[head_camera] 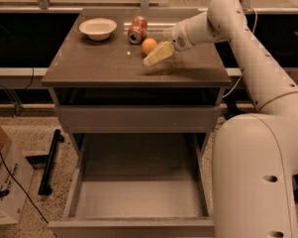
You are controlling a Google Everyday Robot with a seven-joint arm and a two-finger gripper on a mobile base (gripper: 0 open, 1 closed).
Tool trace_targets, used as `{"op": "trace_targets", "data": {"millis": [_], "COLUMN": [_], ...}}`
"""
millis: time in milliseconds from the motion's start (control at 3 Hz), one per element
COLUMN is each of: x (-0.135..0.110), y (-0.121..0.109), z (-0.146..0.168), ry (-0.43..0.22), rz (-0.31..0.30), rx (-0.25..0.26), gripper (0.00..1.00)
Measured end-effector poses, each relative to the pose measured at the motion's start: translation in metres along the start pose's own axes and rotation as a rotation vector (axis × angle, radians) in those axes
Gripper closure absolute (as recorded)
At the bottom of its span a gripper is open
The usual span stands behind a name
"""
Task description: Pick orange from middle drawer and place on counter
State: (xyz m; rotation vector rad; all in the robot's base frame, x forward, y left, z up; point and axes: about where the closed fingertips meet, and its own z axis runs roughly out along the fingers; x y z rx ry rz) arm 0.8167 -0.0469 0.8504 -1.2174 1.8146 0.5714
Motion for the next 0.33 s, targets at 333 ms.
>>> {"op": "trace_targets", "data": {"millis": [333], "x": [0.0000], "y": [0.0000], "z": [0.0000], "ry": [0.000], "rz": [0.000], "rx": [0.000], "gripper": [0.00]}}
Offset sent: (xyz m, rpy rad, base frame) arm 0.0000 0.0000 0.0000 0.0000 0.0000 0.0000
